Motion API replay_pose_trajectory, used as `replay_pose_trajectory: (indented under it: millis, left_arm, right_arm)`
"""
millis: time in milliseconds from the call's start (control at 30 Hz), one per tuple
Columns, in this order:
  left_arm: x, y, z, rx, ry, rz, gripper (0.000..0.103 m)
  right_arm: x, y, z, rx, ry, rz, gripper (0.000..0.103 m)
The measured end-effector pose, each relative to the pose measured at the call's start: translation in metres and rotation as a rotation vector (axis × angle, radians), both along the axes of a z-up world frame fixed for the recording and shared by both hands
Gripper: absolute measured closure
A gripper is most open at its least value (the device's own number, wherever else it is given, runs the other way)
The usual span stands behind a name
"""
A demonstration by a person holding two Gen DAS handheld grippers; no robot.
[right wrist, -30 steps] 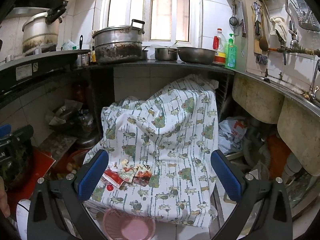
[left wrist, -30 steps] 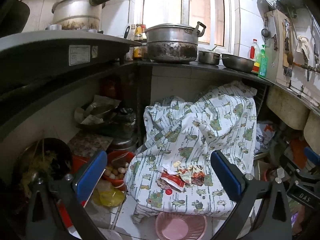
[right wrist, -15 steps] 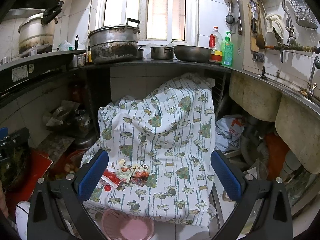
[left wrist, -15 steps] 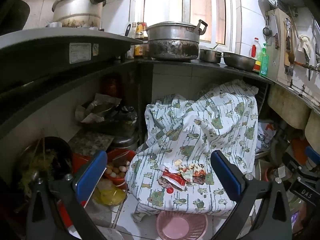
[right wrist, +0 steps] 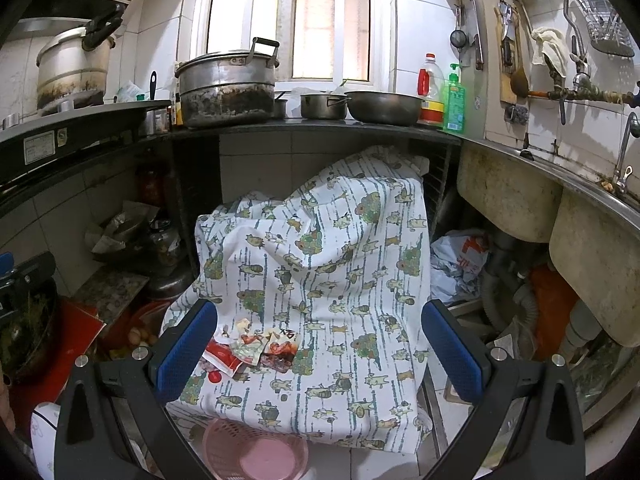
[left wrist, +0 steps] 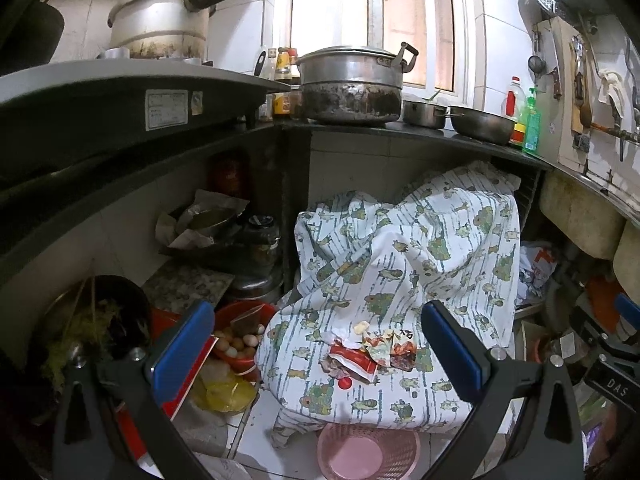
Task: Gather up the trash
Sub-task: 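Move both tools toward the trash pile on the patterned cloth, then grasp the red wrapper with the left tool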
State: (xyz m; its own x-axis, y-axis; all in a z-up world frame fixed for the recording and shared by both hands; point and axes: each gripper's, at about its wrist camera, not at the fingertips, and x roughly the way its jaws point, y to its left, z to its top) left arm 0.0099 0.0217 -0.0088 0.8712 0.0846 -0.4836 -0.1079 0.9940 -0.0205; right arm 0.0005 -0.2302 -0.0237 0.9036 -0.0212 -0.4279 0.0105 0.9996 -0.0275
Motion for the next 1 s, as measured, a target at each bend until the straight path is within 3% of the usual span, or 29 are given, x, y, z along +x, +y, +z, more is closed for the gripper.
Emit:
replay_pose_trajectory:
  millis: [500, 1000]
  left_arm:
    - [-0.026, -0.001, 0.017, 0.019, -0.086, -0.036, 0.0]
    - [-0.012, -0.001, 0.007, 0.008, -0.094, -0.055, 0.0]
  right_arm:
    - [-0.012, 0.0, 0.004, 0.068, -0.036, 0.066, 0.0]
    - [-0.015, 0.004, 0.005, 0.021, -0.088, 0.009, 0.0]
